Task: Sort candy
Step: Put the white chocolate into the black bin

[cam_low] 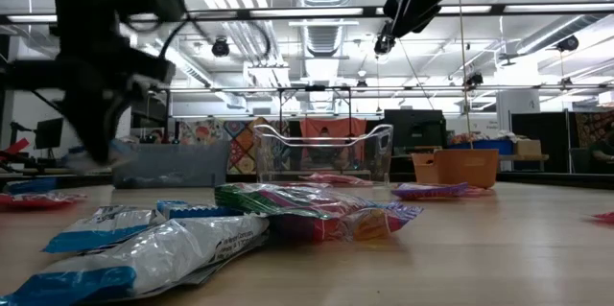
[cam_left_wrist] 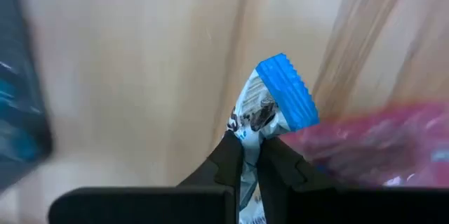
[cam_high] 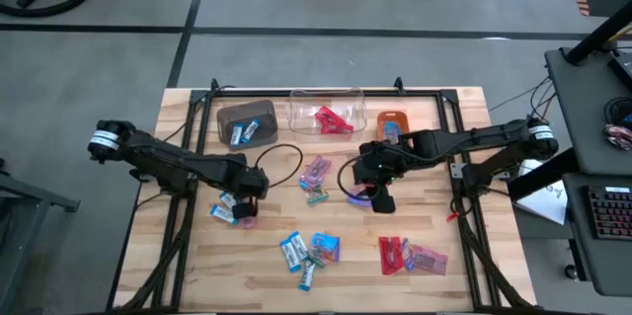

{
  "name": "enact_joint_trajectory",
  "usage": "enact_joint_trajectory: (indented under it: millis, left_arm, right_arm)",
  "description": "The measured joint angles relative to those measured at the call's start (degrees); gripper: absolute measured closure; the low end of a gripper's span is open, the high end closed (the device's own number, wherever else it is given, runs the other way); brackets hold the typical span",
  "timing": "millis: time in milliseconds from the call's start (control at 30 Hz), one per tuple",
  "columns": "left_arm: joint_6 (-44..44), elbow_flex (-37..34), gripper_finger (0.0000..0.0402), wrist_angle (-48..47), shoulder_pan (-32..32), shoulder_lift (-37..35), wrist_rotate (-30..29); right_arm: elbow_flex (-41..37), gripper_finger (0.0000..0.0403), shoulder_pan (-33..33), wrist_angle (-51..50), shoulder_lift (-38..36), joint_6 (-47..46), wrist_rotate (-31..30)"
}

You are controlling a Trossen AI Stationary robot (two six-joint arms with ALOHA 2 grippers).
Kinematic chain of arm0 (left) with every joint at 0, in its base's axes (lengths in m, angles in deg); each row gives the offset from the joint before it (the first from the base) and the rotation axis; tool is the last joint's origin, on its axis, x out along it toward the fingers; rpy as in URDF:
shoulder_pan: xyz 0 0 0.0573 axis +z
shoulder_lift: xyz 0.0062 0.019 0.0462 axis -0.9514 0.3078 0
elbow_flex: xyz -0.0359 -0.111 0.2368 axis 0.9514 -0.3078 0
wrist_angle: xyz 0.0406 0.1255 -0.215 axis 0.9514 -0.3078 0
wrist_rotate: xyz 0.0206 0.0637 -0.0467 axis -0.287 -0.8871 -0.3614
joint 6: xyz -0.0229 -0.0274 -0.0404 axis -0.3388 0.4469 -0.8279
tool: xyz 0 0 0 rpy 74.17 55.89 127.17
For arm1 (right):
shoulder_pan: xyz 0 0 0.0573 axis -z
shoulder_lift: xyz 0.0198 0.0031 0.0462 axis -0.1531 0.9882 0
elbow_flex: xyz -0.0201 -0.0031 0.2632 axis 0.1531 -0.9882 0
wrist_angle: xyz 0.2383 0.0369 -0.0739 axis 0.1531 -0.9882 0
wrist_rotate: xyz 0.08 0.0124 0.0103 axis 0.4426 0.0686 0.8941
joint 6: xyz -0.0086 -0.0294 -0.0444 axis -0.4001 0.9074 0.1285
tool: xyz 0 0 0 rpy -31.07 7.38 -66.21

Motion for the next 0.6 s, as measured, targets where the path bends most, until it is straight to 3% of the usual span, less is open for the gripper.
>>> enact_joint_trajectory:
  millis: [300,600]
  left_arm:
    - [0.14,7.39,0.0395,0.48,4.92,-6.69,-8.81]
    - [12.71,12.16,0.0395,0.57,19.65,-8.16,-9.21]
  right_arm:
    - [-1.09,0.0257,-3.64,0.22,-0.02,-2.58,-0.02]
    - [-2.52,0.0257,-6.21,0.98,-0.04,-6.57,-0.65]
